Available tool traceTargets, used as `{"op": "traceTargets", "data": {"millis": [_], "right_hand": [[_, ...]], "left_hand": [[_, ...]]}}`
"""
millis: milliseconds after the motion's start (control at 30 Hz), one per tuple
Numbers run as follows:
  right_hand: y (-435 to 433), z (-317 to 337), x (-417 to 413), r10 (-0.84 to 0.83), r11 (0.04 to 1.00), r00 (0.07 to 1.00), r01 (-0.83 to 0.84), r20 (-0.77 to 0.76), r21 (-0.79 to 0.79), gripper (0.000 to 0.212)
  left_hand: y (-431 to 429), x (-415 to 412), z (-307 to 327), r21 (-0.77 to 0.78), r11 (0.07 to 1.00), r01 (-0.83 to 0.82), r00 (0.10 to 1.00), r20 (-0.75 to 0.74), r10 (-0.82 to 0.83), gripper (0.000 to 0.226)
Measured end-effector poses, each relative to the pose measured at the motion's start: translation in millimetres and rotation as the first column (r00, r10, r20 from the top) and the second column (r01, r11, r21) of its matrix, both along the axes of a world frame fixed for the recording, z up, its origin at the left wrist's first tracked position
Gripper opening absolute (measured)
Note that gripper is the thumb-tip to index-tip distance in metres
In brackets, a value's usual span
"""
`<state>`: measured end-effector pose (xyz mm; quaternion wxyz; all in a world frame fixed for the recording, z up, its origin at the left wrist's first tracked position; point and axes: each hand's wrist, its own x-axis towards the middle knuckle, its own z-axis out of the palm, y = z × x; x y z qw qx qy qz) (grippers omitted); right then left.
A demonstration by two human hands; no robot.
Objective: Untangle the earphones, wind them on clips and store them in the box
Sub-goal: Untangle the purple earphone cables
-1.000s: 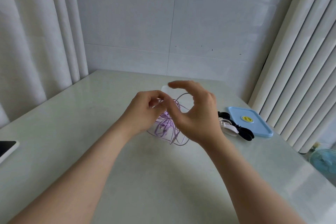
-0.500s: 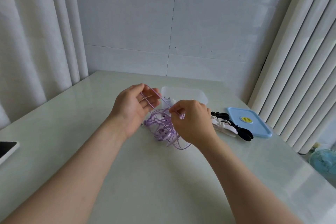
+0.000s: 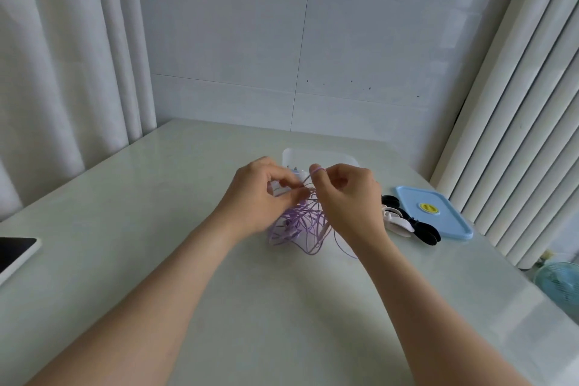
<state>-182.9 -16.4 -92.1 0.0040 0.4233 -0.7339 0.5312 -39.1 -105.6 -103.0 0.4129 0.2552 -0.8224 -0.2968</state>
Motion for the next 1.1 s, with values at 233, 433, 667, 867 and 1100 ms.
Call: {"op": "traceTargets", "data": {"millis": [233,433,667,867,1100], "right_hand": [[-2,-12,-6,0.049,0.955,0.968,0.027,-0.247,0.295,0.015],[-4,-18,-8,0.058,0.918,0.947,0.074,-0.316,0.390,0.014],[-6,-21,-9,-0.038,0.917,0.874,0.223,-0.484,0.330,0.022],[-7,-13,-8,-0.056,0.966,0.972,0.110,-0.227,0.235,0.037],[-2,-14,-3,0.146,0.962,0.964,-0.085,-0.224,0.260,0.032]], "left_hand": [[0,1,22,0.520,0.823,0.229,0.887,-0.460,0.043,0.032],[1,0,28,0.659,0.500,0.562,0.646,-0.727,0.232,0.035],[-16,2,8,0.359,0.899,-0.253,0.817,-0.418,0.397,0.013],[-8,-2,-7,-0.095,0.988,-0.121,0.988,0.086,0.129,0.028],[-7,0,16,0.390,0.920,-0.040,0.913,-0.359,0.192,0.023]]}}
